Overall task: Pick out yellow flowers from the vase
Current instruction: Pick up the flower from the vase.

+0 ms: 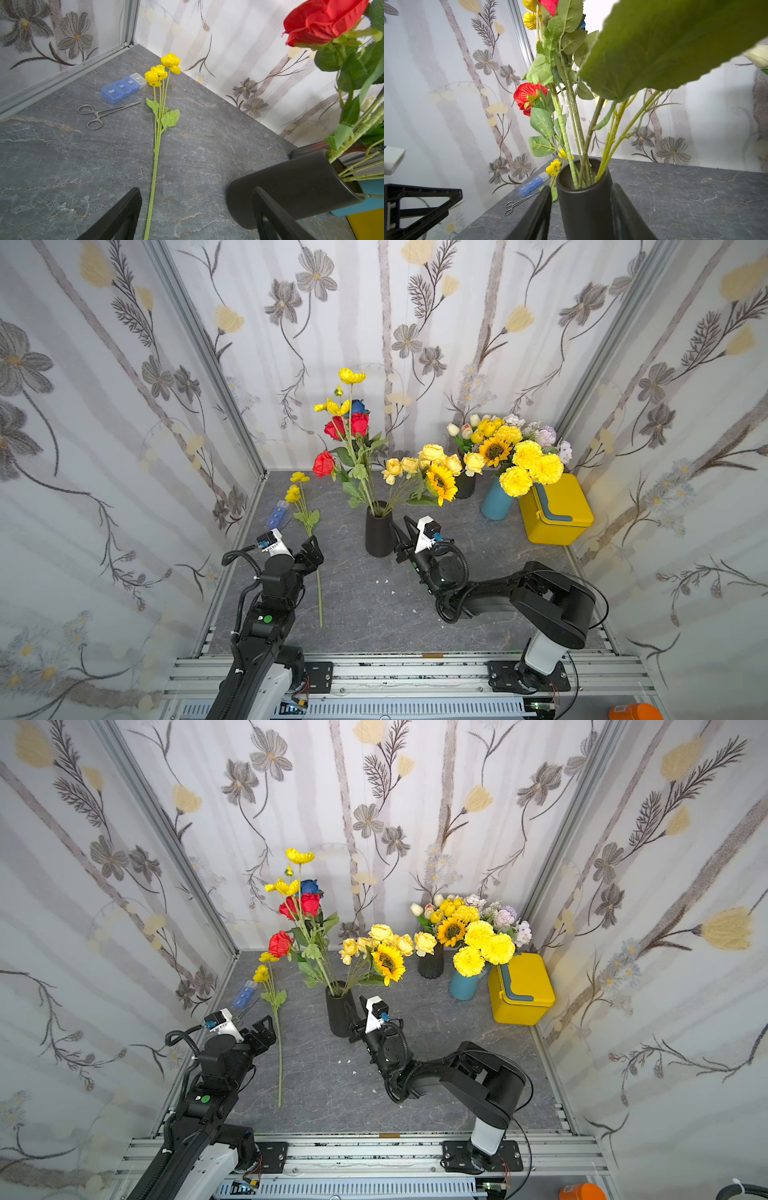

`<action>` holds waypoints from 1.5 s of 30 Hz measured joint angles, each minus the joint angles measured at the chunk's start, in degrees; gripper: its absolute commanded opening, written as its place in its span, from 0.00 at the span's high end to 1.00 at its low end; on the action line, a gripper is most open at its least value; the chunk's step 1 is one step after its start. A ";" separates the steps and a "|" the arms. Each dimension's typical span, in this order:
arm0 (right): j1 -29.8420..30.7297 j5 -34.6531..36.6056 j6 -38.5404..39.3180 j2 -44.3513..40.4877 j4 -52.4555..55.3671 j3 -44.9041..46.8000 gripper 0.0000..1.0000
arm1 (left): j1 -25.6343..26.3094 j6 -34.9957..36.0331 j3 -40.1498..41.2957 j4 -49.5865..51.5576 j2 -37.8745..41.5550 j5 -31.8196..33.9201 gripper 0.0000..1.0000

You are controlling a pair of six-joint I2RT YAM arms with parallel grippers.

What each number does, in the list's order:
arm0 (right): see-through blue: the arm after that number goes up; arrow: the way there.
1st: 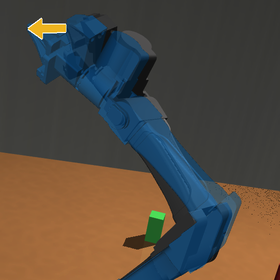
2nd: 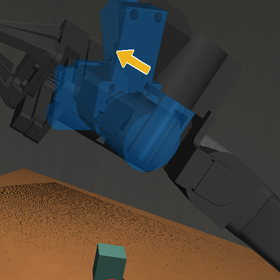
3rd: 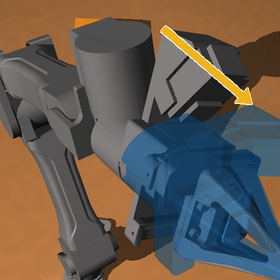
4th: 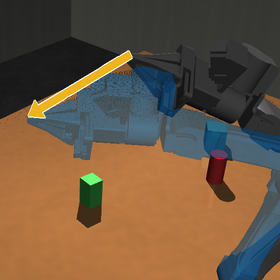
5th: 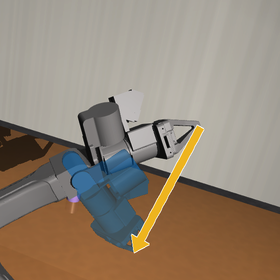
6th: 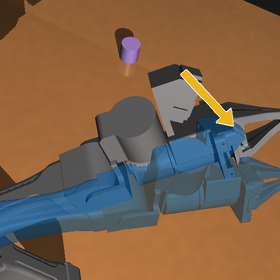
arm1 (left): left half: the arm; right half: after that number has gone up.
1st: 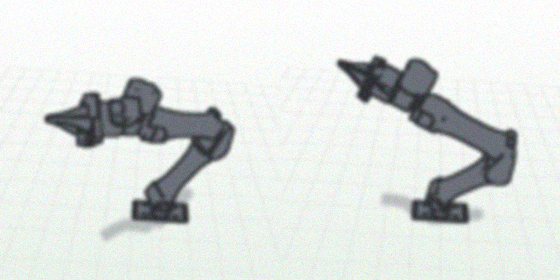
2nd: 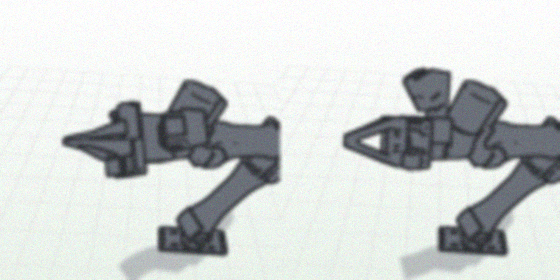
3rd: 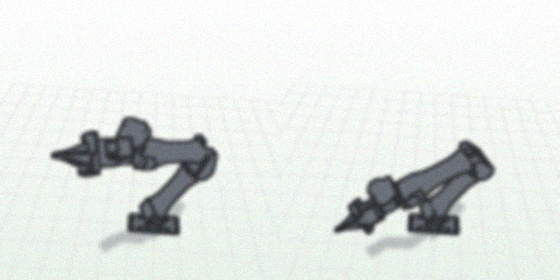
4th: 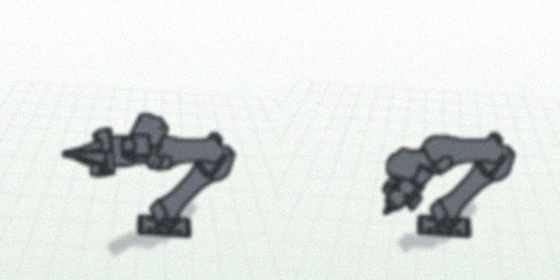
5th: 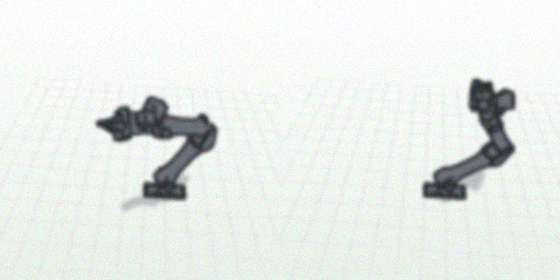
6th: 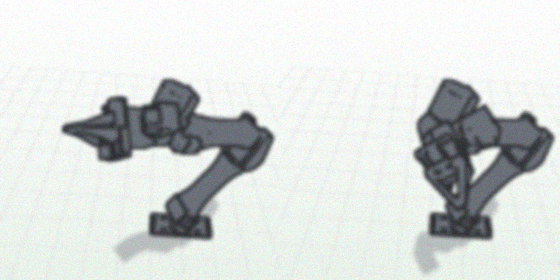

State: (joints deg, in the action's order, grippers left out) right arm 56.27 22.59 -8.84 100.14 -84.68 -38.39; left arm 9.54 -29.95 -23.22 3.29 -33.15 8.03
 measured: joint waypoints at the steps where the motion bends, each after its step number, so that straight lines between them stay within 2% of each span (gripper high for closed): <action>1: -0.09 0.00 0.17 0.59 -0.37 -0.46 0.60 | 0.00 0.00 0.00 0.00 -0.02 -0.02 0.13; 5: -0.50 -0.24 0.13 2.40 -0.96 -2.08 0.62 | 0.00 0.00 0.00 0.00 -0.52 -0.02 0.13; 19: -1.92 -2.62 -2.12 5.81 -1.62 -6.82 0.79 | 0.00 0.02 0.74 -0.02 -0.52 0.15 0.11; 27: -2.19 -3.19 -2.78 7.06 -1.16 -8.85 0.81 | 0.00 0.04 0.74 -0.02 -0.13 0.15 0.10; 29: -2.23 -3.15 -2.93 7.13 -0.74 -9.09 0.81 | 0.00 0.04 0.74 -0.02 0.00 0.15 0.10; 39: -2.23 -3.08 -2.86 6.88 0.57 -9.75 0.95 | 0.00 0.04 0.85 0.00 0.11 0.13 0.08; 45: -2.16 -3.10 -2.69 3.21 4.09 -10.32 1.00 | -0.02 0.04 0.85 -0.02 0.15 0.13 0.07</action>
State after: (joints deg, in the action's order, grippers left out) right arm 54.11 19.49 -11.53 103.35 -80.60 -48.71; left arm 9.52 -29.91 -22.37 3.27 -32.99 8.16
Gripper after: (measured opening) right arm 0.049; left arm 0.925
